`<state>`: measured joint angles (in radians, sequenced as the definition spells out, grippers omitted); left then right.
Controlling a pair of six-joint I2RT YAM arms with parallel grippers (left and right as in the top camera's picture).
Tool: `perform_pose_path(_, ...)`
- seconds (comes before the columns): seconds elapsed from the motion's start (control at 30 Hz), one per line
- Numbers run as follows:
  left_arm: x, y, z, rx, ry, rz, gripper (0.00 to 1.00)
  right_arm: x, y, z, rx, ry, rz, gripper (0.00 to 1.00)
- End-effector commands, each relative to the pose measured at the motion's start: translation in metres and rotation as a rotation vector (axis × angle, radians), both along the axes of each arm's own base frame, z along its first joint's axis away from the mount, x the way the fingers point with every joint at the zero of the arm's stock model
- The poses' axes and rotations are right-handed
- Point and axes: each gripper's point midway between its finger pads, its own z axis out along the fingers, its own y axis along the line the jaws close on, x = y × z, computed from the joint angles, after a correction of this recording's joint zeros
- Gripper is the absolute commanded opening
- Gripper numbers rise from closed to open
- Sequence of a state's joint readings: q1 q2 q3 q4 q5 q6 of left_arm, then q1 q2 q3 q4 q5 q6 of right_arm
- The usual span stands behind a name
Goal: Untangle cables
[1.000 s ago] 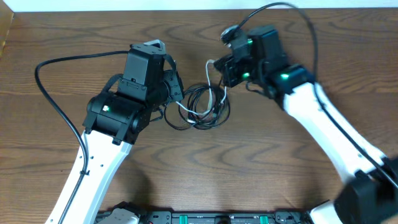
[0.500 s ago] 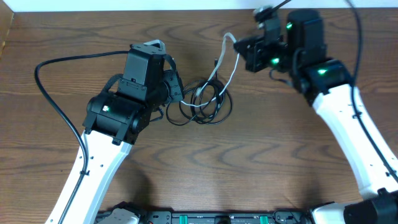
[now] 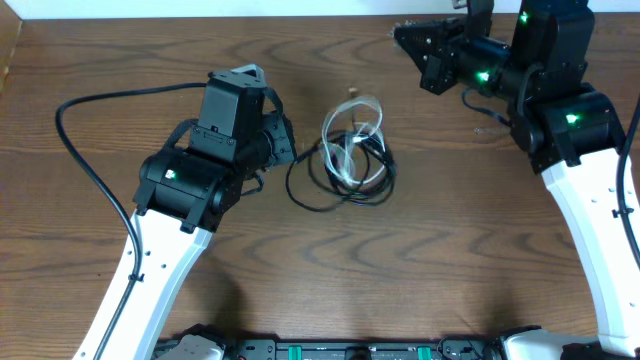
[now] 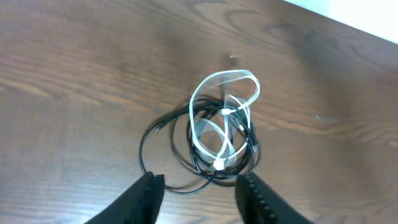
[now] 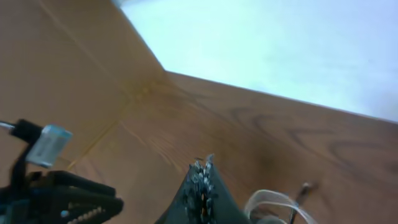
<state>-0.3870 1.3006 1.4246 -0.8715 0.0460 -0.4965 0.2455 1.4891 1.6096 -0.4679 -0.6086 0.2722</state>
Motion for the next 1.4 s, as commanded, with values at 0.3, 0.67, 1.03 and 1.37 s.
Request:
perform_pose_path(0.3, 0.001, 0.003, -0.007, 0.021, 0.022, 0.007, 0.48, 0.008, -0.037, -0.048, -0.163, 0.165, -0.204, 0.02)
perform_pose_path(0.67, 0.009, 0.001, -0.009, 0.044, 0.002, -0.025, 0.54, 0.038, -0.013, -0.196, -0.317, 0.465, -0.047, 0.44)
perform_pose_path(1.03, 0.009, 0.001, -0.009, 0.045, 0.002, -0.025, 0.54, 0.042, 0.006, -0.320, -0.490, 0.481, 0.245, 0.50)
perform_pose_path(1.37, 0.009, 0.001, -0.009, 0.045, 0.002, -0.025, 0.54, 0.046, 0.015, -0.372, -0.481, 0.525, 0.281, 0.38)
